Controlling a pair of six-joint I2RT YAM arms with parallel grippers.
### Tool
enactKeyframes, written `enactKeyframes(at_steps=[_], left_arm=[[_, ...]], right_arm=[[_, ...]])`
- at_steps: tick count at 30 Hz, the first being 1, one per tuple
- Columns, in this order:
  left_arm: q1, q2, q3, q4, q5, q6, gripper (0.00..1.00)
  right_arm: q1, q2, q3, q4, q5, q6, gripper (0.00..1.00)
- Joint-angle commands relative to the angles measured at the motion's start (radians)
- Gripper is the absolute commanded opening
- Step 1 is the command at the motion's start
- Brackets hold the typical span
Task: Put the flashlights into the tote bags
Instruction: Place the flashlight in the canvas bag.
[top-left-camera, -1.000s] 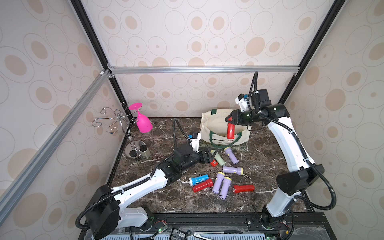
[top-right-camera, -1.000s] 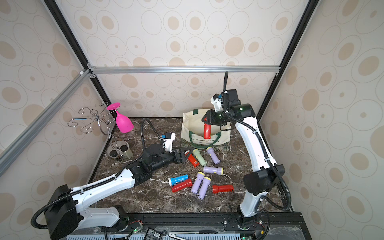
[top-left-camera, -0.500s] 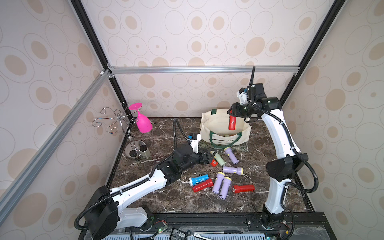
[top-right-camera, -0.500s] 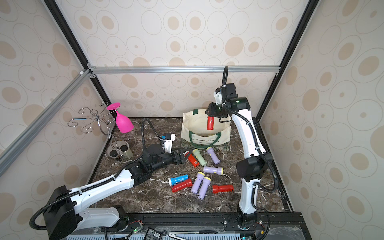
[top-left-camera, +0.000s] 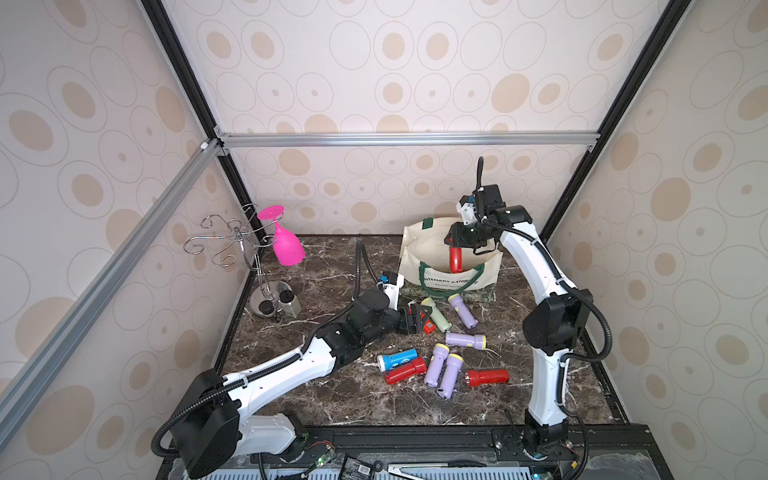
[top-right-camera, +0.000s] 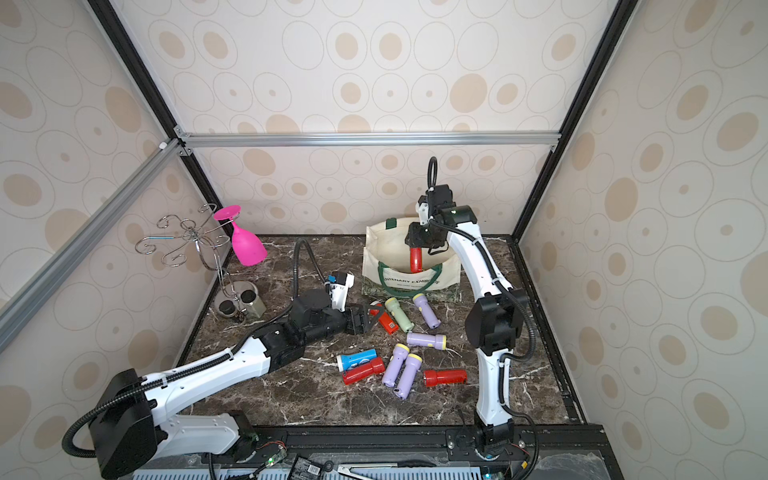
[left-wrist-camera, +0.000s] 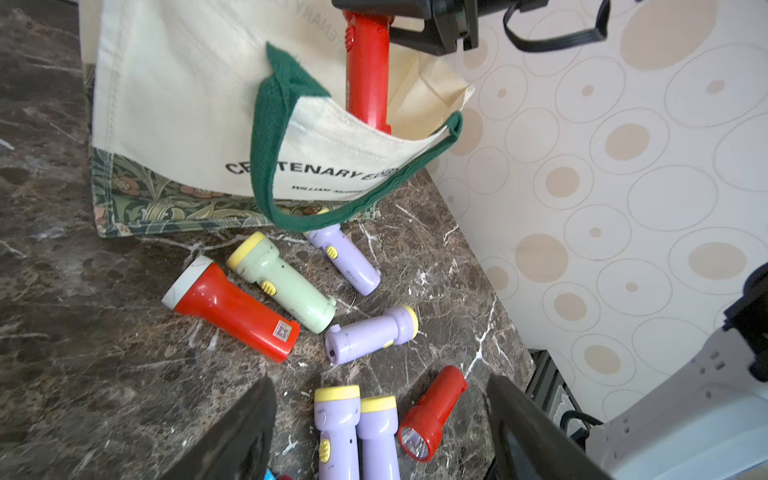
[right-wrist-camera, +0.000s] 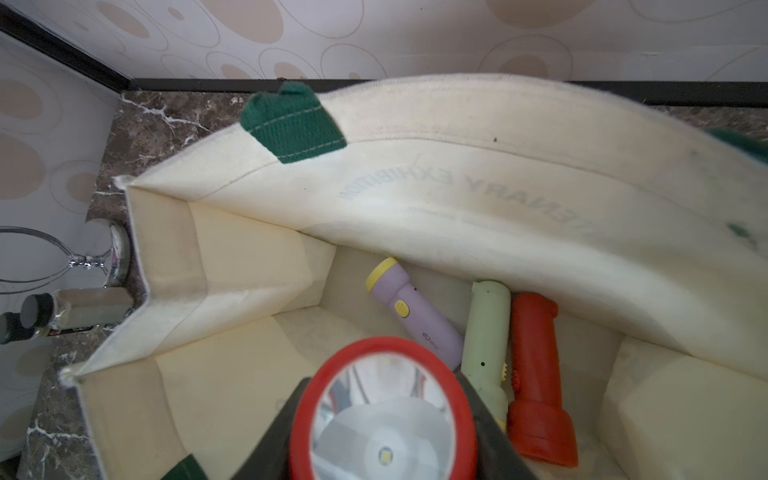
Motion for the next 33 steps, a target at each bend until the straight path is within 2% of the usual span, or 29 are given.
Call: enactKeyframes(at_steps=[1, 5, 11, 19, 27, 29, 33], left_arm=[[-0.005, -0.03, 0.005, -0.07, -0.004, 0.045, 0.79], [-0.006, -0.034, -0.014, -0.128, -0.039, 0.074, 0.79], [-0.006, -0.053, -0.054, -0.151, -0.071, 0.084, 0.79], [-0.006, -0.055, -0.036, -0.262, -0.106, 0.133, 0.8], [-0.007, -0.031, 0.016, -0.367, -0.114, 0.209, 0.82], [-0.008, -0.025, 0.026, -0.382, -0.112, 0.222, 0.82], [-0.014, -0.005, 0.04, -0.419, -0.111, 0.245, 0.82]], right_arm=[[0.007, 0.016, -0.006, 0.006, 0.022, -0.035, 0.0], [0.009, 0.068, 0.033, -0.037, 0.019, -0.029, 0.0], [0.018, 0.101, 0.047, -0.068, 0.041, -0.036, 0.07], [0.021, 0.089, 0.037, -0.066, 0.066, -0.023, 0.32], [0.022, 0.041, 0.048, -0.061, 0.074, -0.024, 0.67], [0.022, 0.024, 0.061, -0.058, 0.078, -0.03, 0.72], [0.056, 0.002, 0.14, -0.092, 0.082, -0.034, 0.76]])
